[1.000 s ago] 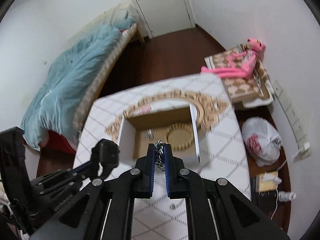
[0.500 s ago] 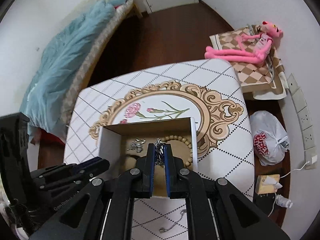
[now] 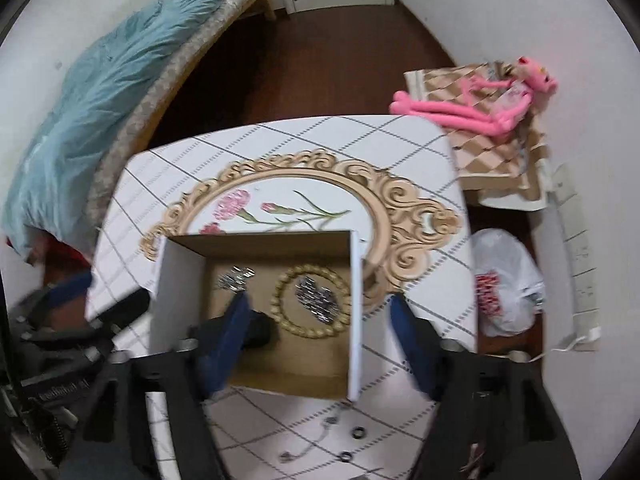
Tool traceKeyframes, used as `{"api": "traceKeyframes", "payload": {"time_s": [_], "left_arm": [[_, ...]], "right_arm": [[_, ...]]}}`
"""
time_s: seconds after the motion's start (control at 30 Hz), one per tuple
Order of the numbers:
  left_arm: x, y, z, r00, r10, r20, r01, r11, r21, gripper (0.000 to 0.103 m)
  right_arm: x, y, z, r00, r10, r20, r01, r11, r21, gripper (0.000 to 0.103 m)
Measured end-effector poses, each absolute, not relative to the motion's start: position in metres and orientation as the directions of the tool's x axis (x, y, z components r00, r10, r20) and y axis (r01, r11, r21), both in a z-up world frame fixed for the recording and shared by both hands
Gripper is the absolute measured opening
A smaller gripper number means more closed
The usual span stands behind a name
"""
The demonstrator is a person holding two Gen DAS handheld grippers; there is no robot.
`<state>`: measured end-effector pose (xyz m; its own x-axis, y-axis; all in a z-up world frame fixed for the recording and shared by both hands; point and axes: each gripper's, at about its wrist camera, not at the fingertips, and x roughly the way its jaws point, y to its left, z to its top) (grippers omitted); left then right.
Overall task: Organize jewelry
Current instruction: 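Lower the chain into the box with the right tool while the left tool drops the watch band in, then grasp a small silver charm with the right tool while the left tool grasps a small gold stud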
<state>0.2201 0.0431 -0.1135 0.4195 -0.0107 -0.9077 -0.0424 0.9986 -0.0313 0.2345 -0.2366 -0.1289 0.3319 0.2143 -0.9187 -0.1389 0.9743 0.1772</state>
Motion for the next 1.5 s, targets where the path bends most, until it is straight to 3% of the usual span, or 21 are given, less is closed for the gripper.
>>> {"api": "traceKeyframes", "payload": {"time_s": [0.13,0.43,0.93,1.33,1.5], "left_arm": [[0.209,0.047,-0.12,0.427,0.024,-0.904,-0.067,0.998,-0.005,0.102],[0.187,0.044,-0.124,0.429,0.032,-0.903,-0.083,0.997,-0.004,0.102],[0.13,0.042,-0.066,0.556,0.071,-0.829,-0.104,0.994,0.015,0.102],[0.094,0.041,-0.024,0.616,0.044,-0.787,-0.093,0.996,-0.016,0.102],[0.09,0.041,-0.037,0.593,0.075,-0.802,-0.115,0.993,0.008,0.102]], "right_arm": [[0.22,-0.238,-0.14,0.34,0.136,-0.931,-0.127,0.987,0.097,0.095],[0.192,-0.238,-0.144,0.375,0.096,-0.922,-0.103,0.993,0.061,0.095],[0.132,-0.253,-0.075,0.534,0.073,-0.842,-0.07,0.997,0.042,0.096],[0.084,-0.259,-0.02,0.623,0.115,-0.774,-0.07,0.993,0.091,0.096],[0.08,-0.269,-0.048,0.552,0.133,-0.823,-0.039,0.99,0.135,0.096]]}}
